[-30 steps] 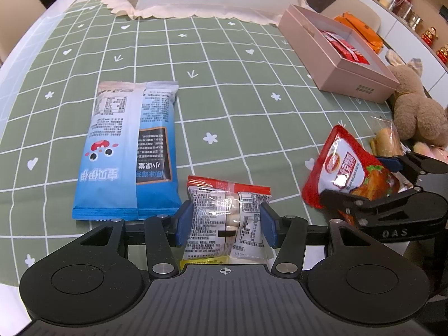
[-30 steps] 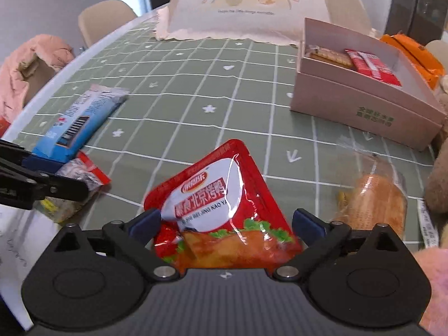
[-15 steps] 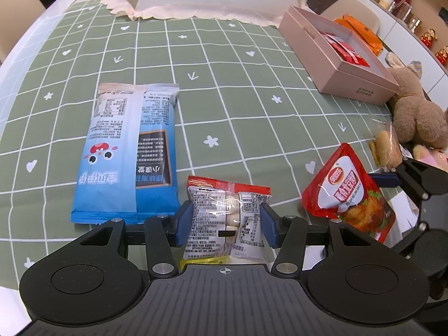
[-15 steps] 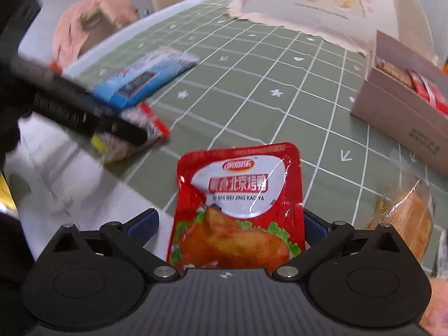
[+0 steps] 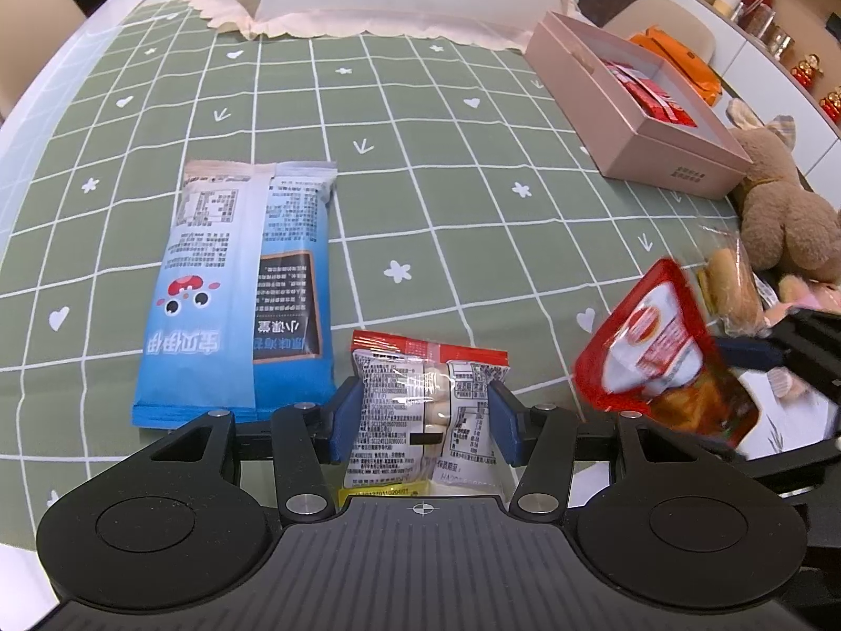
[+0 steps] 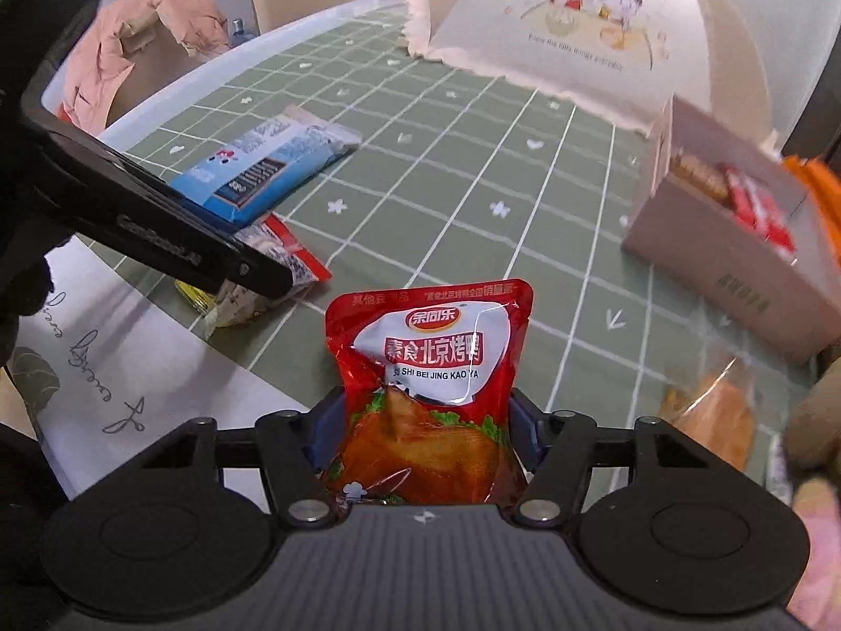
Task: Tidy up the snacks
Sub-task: 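Raise both held packets and carry them toward the pink box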
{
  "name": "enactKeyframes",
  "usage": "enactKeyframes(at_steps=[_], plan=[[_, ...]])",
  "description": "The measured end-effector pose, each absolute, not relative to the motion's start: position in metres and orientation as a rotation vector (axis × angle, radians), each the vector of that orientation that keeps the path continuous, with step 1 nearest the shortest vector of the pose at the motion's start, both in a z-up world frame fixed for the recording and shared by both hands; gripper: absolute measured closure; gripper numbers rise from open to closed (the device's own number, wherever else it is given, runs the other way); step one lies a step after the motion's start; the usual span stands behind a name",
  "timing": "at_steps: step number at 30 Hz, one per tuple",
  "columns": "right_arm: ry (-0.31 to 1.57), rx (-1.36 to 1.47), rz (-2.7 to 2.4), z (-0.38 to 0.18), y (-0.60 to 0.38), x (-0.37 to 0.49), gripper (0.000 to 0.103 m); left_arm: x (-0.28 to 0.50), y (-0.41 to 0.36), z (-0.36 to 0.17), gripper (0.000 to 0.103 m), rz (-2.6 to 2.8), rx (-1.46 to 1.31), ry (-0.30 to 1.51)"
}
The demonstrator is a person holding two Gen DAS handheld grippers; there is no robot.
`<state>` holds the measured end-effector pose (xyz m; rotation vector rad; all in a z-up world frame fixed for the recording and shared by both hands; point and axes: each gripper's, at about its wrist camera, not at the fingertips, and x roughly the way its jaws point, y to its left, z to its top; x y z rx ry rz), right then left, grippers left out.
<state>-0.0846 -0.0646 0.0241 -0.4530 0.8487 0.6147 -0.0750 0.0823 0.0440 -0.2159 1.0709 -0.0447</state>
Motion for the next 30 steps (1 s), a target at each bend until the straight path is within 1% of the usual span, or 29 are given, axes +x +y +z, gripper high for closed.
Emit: enactKeyframes(at_steps=[3, 8, 13, 15, 17, 21, 24, 27, 30], plan=[[0.742, -0.566, 0.56, 0.029, -0.058, -0.096, 0.041, -0.075, 0.082, 0.044, 0.047, -0.044, -0.217, 1.071], [0.782, -0.496, 0.575, 0.036, -0.062, -0.086, 0.041, -0.068, 0.079, 0.046, 0.047, -0.035, -0.22, 1.095], [0.773, -0.419, 0.53, 0.062, -0.085, -0.083, 0.041, -0.07, 0.057, 0.054, 0.048, -0.114, -0.159, 1.129], [0.774, -0.372, 0.493, 0.075, -0.102, -0.082, 0.04, -0.071, 0.045, 0.074, 0.048, -0.176, -0.164, 1.102], [0.768, -0.327, 0.455, 0.09, -0.12, -0.082, 0.04, -0.066, 0.037, 0.108, 0.048, -0.24, -0.205, 1.034], [0.703, -0.253, 0.381, 0.122, -0.16, -0.085, 0.04, -0.029, 0.019, 0.206, 0.048, -0.338, -0.173, 0.761], [0.651, -0.241, 0.339, 0.14, -0.179, -0.084, 0.039, 0.014, 0.001, 0.263, 0.047, -0.357, -0.152, 0.569], [0.609, -0.241, 0.305, 0.151, -0.193, -0.084, 0.039, 0.061, -0.019, 0.292, 0.047, -0.376, -0.219, 0.511], [0.594, -0.23, 0.287, 0.156, -0.208, -0.081, 0.038, 0.106, -0.031, 0.29, 0.046, -0.402, -0.336, 0.524]])
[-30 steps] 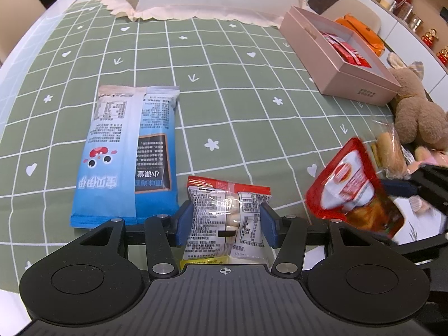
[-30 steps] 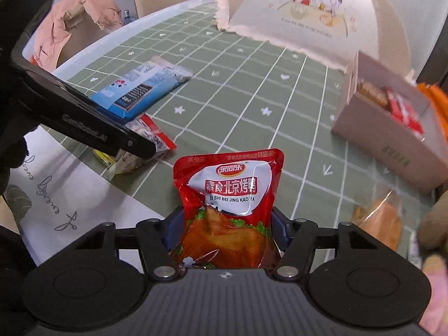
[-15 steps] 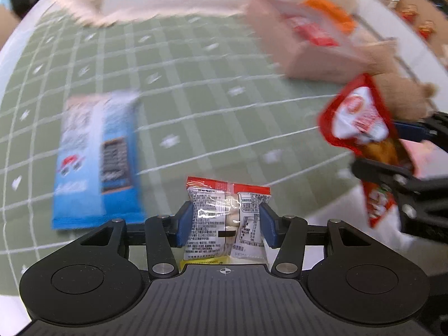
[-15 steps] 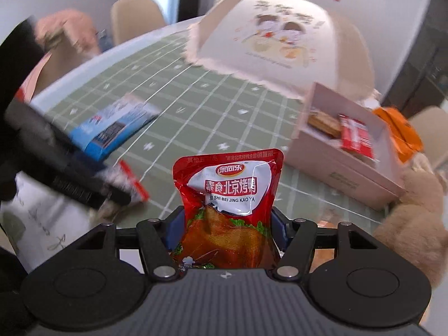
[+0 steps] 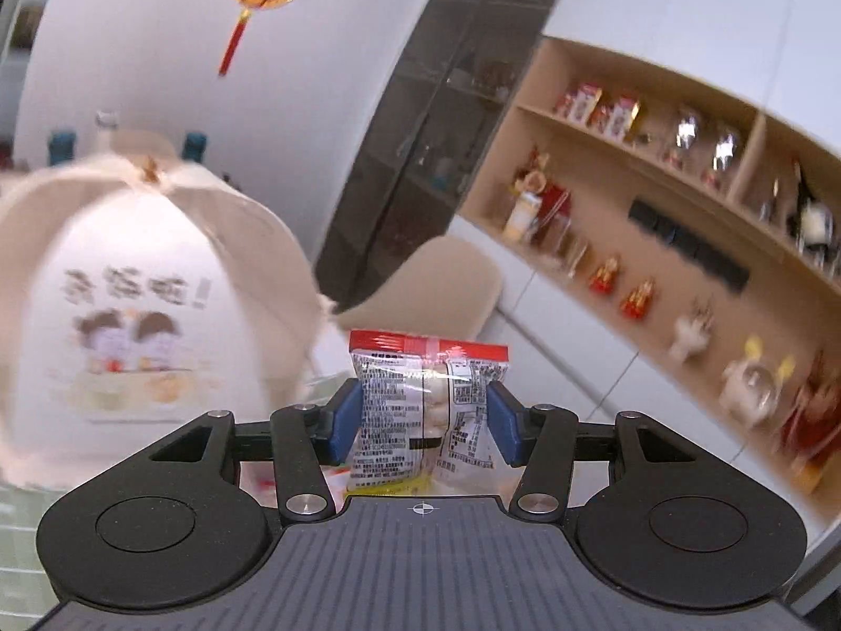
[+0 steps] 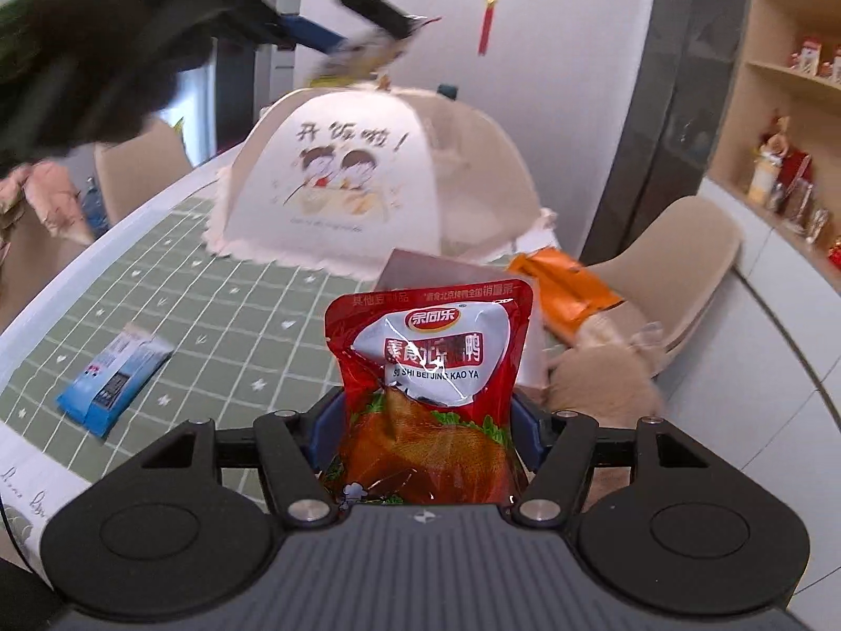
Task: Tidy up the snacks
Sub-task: 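Raise both held packets and carry them toward the pink box, then open the left tool over the pink box while the right tool releases the chicken packet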
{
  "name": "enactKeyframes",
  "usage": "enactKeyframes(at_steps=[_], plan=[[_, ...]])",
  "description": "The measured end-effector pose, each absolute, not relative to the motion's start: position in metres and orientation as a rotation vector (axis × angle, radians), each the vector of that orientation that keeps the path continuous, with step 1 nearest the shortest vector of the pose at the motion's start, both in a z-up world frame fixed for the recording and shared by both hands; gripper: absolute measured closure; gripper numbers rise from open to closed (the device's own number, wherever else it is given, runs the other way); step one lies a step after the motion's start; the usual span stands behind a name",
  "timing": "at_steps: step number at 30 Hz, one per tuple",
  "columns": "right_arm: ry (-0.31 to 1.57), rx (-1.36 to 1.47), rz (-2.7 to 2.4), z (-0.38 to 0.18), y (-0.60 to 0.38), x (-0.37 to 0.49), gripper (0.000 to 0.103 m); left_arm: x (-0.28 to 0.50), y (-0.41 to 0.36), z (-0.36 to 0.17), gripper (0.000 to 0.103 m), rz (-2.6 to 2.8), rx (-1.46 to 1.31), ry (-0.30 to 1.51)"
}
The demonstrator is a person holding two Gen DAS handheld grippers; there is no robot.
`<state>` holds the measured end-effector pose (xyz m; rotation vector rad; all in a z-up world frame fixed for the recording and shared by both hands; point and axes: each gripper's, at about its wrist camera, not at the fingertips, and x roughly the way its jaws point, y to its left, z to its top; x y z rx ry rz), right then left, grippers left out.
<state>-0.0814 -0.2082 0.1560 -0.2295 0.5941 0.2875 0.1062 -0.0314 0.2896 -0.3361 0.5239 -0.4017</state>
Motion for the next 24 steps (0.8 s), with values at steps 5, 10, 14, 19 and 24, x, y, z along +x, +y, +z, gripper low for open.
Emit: enactKeyframes(at_steps=[5, 10, 14, 19, 24], plan=[[0.647, -0.176, 0.236, 0.148, -0.229, -0.065, 0.038, 0.154, -0.072, 0.237, 0.049, -0.38, -0.213, 0.63], [0.706, -0.136, 0.199, 0.131, -0.244, -0.054, 0.038, 0.15, -0.068, 0.206, 0.049, -0.34, -0.291, 0.7], [0.688, -0.088, 0.199, 0.143, -0.254, -0.046, 0.038, 0.093, -0.041, 0.191, 0.049, -0.322, -0.3, 0.729], [0.611, -0.071, 0.214, 0.201, -0.249, 0.0, 0.037, 0.027, -0.004, 0.132, 0.049, -0.26, -0.475, 0.899], [0.692, -0.015, 0.244, 0.229, -0.219, 0.102, 0.037, -0.004, 0.016, 0.109, 0.049, -0.204, -0.466, 0.958]])
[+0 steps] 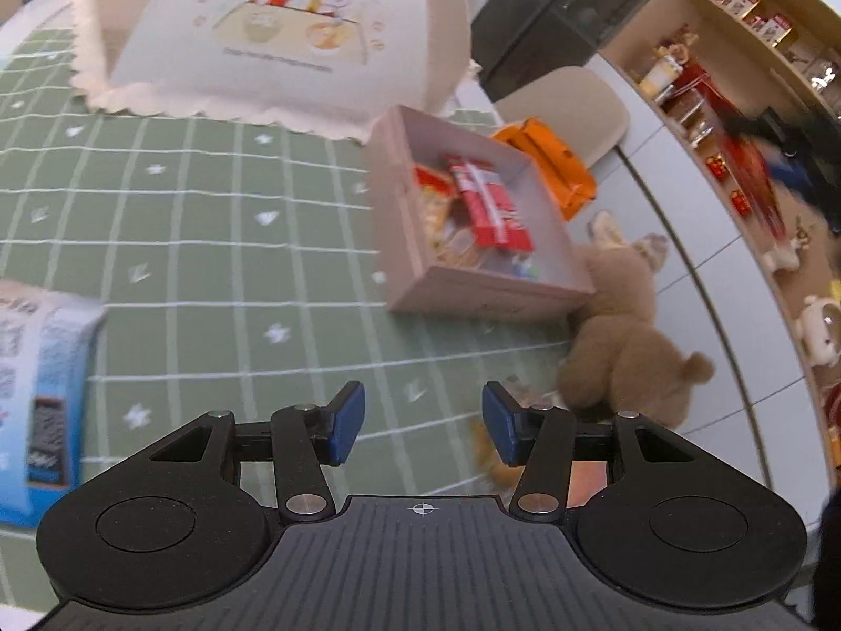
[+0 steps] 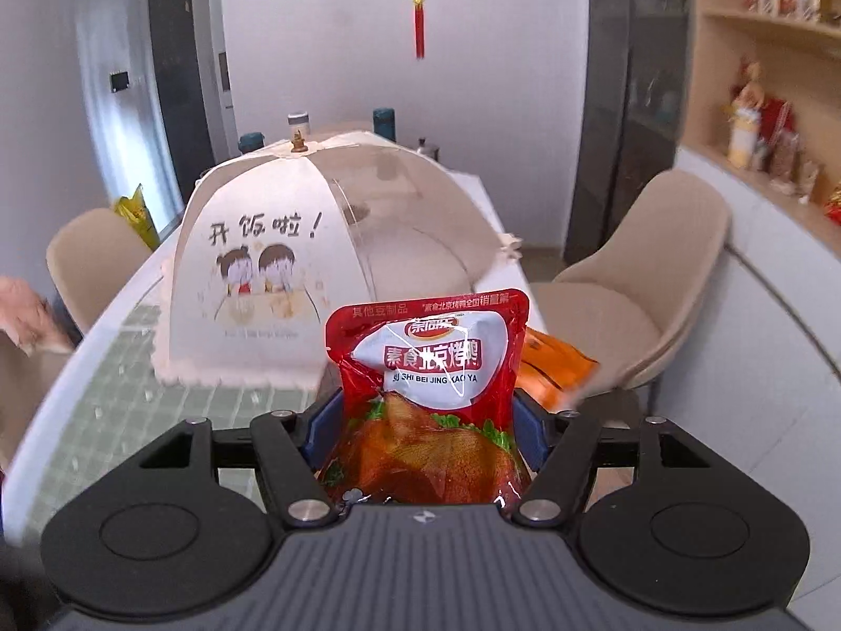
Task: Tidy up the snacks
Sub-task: 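Open the left tool over the pink box while the right tool releases the chicken packet, then grasp the blue-and-white snack packet on the table with the left tool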
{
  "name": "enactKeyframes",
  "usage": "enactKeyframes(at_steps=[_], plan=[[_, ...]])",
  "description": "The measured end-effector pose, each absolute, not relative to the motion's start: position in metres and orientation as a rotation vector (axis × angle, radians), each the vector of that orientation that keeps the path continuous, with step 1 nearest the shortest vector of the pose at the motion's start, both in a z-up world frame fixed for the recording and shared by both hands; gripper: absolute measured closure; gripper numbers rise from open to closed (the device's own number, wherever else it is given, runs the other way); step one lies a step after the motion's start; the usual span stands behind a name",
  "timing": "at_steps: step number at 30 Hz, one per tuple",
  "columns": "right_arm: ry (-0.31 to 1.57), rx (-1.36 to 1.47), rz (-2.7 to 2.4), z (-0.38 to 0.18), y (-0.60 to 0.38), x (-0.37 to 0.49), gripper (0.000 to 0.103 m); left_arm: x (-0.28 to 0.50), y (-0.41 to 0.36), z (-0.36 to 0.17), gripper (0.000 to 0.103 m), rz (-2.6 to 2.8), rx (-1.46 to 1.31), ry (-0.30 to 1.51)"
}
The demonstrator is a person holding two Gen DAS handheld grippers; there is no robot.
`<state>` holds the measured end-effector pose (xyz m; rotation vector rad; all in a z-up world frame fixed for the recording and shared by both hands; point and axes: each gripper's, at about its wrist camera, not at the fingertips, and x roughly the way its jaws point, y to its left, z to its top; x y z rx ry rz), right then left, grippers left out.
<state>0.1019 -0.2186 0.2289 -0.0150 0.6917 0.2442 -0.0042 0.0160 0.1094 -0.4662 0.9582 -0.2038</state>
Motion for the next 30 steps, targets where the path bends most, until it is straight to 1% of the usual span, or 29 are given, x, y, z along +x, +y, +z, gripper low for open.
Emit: enactKeyframes(at_steps=[1, 2, 4, 8, 14, 18, 23, 30], plan=[[0.721, -0.006, 0.241, 0.225, -0.211, 0.122, 0.034, -0.01, 0.021, 0.109, 0.049, -0.196, -0.458, 0.958], [0.747, 0.004, 0.252, 0.217, -0.203, 0.143, 0.025, -0.016, 0.028, 0.108, 0.049, -0.185, -0.452, 0.955], [0.795, 0.028, 0.256, 0.199, -0.194, 0.171, 0.018, -0.023, 0.042, 0.107, 0.049, -0.151, -0.437, 0.953], [0.865, 0.081, 0.227, 0.164, -0.18, 0.185, 0.018, -0.042, 0.08, 0.1, 0.049, -0.03, -0.433, 0.951], [0.884, -0.046, 0.242, 0.143, -0.154, 0.148, 0.017, -0.056, 0.15, 0.085, 0.049, 0.208, -0.427, 0.931], [0.885, -0.117, 0.246, 0.134, -0.148, 0.118, 0.016, -0.053, 0.181, 0.068, 0.049, 0.294, -0.465, 0.963], [0.918, -0.135, 0.259, 0.12, -0.152, 0.09, 0.013, -0.045, 0.171, 0.052, 0.05, 0.245, -0.442, 1.028], [0.976, -0.116, 0.242, 0.085, -0.164, 0.061, 0.012, -0.028, 0.106, 0.045, 0.05, 0.033, -0.333, 1.075]])
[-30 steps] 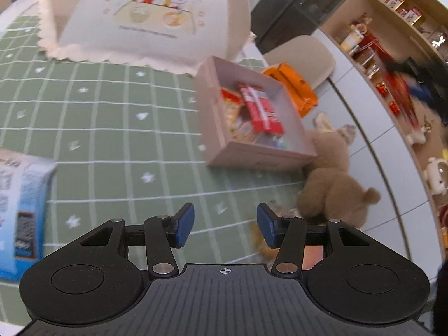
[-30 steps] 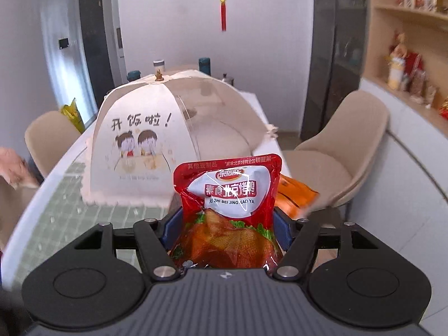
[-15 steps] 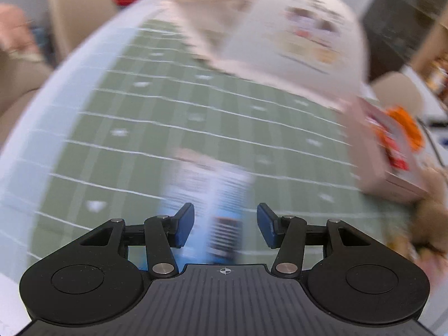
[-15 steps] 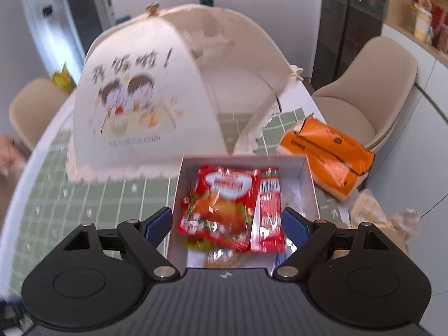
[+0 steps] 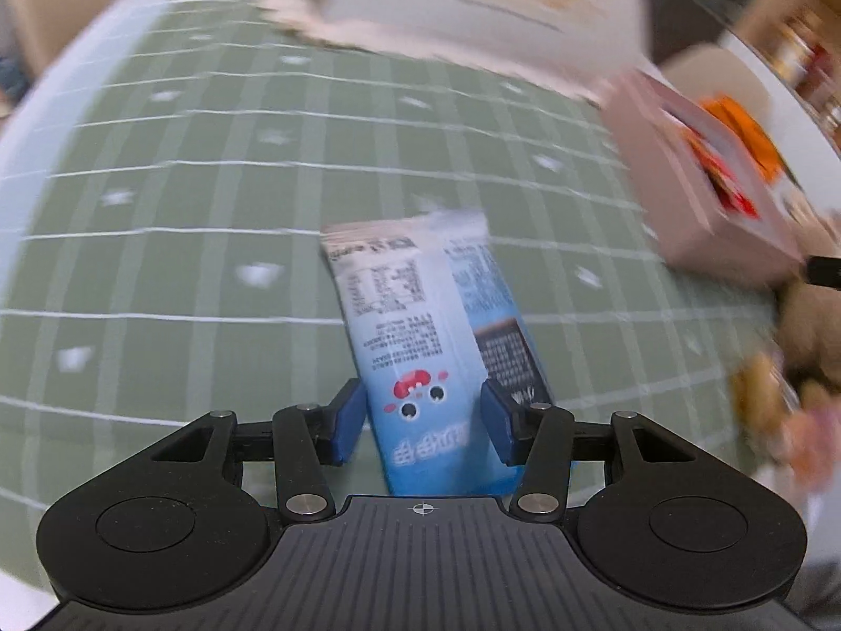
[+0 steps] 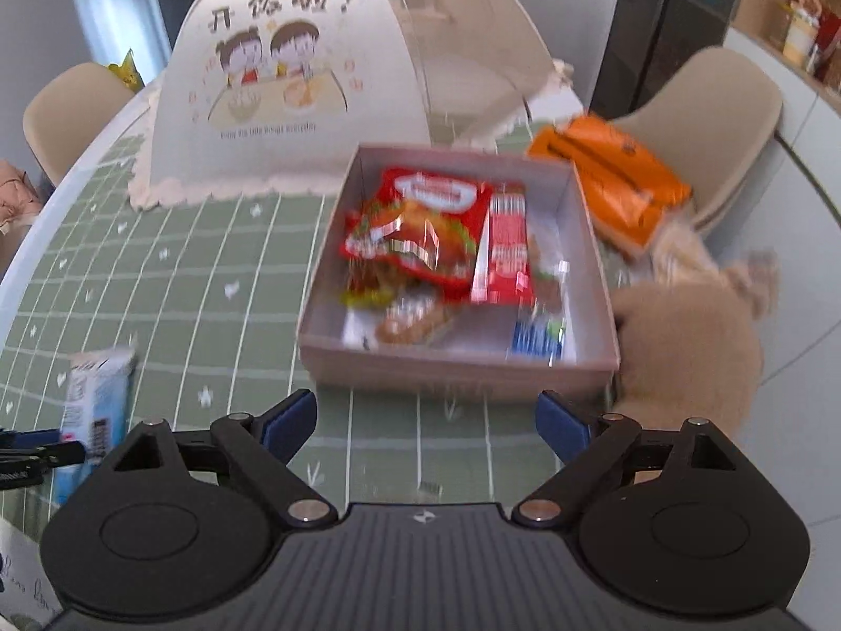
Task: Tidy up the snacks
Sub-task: 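Grasp the blue-and-white snack packet on the table with the left tool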
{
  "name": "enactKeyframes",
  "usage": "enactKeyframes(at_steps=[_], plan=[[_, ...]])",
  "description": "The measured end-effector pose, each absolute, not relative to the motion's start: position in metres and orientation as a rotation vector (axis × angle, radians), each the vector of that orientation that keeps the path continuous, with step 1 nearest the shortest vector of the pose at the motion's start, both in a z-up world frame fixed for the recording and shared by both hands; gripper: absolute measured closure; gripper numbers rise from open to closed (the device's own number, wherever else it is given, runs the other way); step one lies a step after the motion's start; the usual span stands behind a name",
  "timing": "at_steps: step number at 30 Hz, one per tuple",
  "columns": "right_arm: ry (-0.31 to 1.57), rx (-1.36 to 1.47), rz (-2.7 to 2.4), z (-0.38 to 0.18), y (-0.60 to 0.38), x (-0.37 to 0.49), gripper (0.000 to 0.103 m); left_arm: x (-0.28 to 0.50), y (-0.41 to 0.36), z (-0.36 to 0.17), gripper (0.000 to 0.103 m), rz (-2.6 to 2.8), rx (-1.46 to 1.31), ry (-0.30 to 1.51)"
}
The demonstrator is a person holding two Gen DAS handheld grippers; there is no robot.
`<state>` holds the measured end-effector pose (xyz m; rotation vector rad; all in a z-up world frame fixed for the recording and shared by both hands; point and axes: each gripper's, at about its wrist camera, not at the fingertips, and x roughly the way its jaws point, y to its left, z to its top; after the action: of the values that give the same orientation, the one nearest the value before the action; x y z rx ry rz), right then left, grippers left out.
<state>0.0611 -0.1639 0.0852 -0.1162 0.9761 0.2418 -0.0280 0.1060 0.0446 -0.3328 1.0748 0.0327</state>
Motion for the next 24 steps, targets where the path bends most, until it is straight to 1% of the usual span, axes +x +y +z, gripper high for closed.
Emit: enactKeyframes(at_steps=[6, 12, 17, 24], plan=[[1.037, -0.053, 0.272, 0.048, -0.17, 0.026, 0.012, -0.029, 0.068, 0.047, 0.05, -0.054, -0.205, 1.07], [0.965, -0.146, 0.351, 0.039, -0.136, -0.006, 0.012, -0.028, 0.069, 0.048, 0.05, 0.004, -0.199, 1.073], [0.906, -0.215, 0.316, 0.038, -0.118, -0.008, 0.012, -0.024, 0.075, 0.056, 0.05, 0.017, -0.198, 1.069], [0.935, -0.11, 0.163, 0.022, -0.151, 0.005, 0.012, -0.024, 0.072, 0.063, 0.05, 0.005, -0.211, 1.043]])
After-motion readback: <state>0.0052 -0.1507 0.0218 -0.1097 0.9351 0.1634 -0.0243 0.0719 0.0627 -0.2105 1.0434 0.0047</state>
